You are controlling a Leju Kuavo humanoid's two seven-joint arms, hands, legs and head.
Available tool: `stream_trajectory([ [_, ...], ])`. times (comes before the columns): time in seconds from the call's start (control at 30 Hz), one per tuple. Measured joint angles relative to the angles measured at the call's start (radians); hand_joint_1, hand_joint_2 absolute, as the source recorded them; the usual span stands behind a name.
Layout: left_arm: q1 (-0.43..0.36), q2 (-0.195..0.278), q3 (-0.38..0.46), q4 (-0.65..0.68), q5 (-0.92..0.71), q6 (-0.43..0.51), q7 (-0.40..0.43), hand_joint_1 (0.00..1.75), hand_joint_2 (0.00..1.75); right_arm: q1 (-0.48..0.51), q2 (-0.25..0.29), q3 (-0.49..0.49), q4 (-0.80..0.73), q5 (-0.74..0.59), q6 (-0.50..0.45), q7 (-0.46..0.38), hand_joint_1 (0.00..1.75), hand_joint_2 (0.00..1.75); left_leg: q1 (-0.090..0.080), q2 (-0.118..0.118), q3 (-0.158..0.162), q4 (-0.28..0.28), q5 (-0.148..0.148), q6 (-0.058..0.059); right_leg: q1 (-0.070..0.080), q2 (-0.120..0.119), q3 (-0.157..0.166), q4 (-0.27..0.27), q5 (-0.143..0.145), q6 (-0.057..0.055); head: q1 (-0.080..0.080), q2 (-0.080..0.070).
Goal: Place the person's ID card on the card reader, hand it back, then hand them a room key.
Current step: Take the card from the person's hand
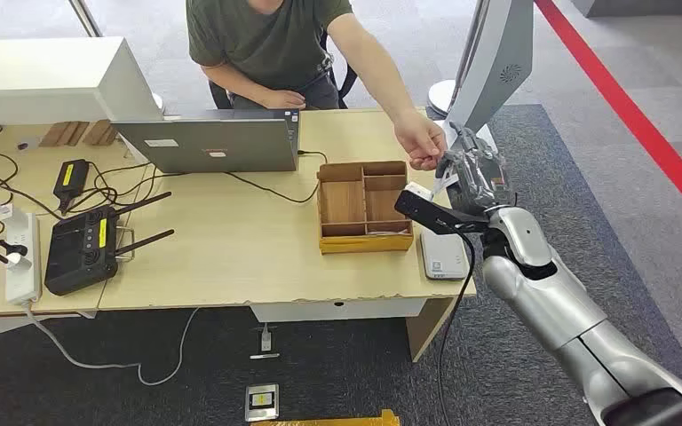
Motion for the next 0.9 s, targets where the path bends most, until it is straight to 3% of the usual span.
stream_trajectory([
  [0.7, 0.003, 0.0, -0.001, 0.0, 0.015, 0.002, -0.002, 0.0, 0.0, 0.039, -0.004, 0.0, 0.016, -0.008, -0.017, -0.02, 1.75, 1.75, 0.0, 0.0, 0.0, 0.0, 0.0, 0.0, 0.0, 0.0, 0.0, 0.0, 0.0, 0.0, 0.0, 0.0],
  [0.9, 0.003, 0.0, -0.001, 0.0, 0.031, 0.007, -0.002, 0.0, 0.0, 0.058, 0.0, 0.001, 0.082, -0.027, -0.069, -0.057, 1.75, 1.75, 0.0, 0.0, -0.001, 0.0, 0.0, 0.0, 0.0, 0.0, 0.0, 0.0, 0.0, 0.0, 0.0, 0.0],
])
